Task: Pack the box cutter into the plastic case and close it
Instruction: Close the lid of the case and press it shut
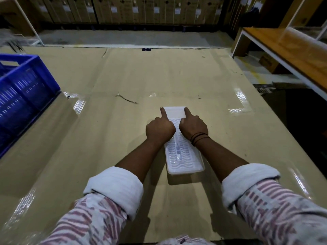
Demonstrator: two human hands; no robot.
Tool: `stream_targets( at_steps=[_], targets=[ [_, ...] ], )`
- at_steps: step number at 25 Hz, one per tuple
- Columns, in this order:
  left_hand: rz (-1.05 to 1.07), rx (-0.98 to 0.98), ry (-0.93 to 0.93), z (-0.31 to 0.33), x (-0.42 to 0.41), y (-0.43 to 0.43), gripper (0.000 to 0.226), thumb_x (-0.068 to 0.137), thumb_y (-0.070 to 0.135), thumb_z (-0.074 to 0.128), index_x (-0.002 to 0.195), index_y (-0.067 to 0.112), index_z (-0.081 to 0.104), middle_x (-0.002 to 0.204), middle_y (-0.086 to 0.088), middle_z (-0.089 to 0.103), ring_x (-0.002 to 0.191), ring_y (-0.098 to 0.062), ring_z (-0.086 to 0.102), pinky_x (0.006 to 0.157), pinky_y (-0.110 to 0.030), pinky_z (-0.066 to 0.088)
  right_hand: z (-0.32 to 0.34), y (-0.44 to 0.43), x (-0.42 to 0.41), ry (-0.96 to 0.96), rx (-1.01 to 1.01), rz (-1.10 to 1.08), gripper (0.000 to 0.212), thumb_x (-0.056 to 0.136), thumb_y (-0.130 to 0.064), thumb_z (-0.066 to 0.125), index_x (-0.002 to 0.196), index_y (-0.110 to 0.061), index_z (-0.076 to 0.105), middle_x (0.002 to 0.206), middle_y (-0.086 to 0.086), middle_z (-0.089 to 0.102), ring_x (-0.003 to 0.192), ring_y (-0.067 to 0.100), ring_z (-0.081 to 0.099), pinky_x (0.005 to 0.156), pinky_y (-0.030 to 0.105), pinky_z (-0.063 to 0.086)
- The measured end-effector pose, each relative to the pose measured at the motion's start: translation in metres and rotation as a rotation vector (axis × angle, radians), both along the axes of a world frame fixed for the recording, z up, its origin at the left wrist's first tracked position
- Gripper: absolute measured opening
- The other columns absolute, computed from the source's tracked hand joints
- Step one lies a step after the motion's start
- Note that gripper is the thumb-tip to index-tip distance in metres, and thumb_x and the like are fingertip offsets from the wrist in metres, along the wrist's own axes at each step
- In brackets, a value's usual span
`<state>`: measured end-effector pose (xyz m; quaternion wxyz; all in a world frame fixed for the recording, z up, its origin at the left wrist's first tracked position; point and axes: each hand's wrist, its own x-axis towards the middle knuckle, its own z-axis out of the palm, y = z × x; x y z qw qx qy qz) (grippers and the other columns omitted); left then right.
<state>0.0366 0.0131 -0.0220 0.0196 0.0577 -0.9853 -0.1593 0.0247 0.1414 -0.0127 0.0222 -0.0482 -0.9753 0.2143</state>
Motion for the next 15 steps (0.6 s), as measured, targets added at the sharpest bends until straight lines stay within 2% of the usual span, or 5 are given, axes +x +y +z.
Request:
stream_targets(
  at_steps=[8,15],
  targets=[
    [-0.008,-0.018,-0.001,0.0022,-0.0008,0.0008,0.078,0.094,0.023,0.044,0.162,0.009,0.009,0.105,-0.013,0.071,0.09,-0.032,0.068,0.071,-0.034,0.043,-0.001,-0.0009,-0.002,0.01,0.019,0.002,0.058,0.091,-0.026,0.038,0.149,-0.025,0.032,0.095,0.019,0.067,0.081,0.038,0.062,0.069,0.037,0.045],
    [0.004,-0.018,0.004,0.0024,-0.0009,0.0017,0.076,0.094,0.024,0.042,0.162,0.009,0.012,0.103,-0.014,0.071,0.09,-0.034,0.068,0.07,-0.034,0.043,-0.002,-0.0003,-0.0035,-0.001,0.037,0.01,0.059,0.092,-0.025,0.038,0.15,-0.023,0.03,0.095,0.018,0.067,0.076,0.036,0.058,0.067,0.036,0.042]
  ],
)
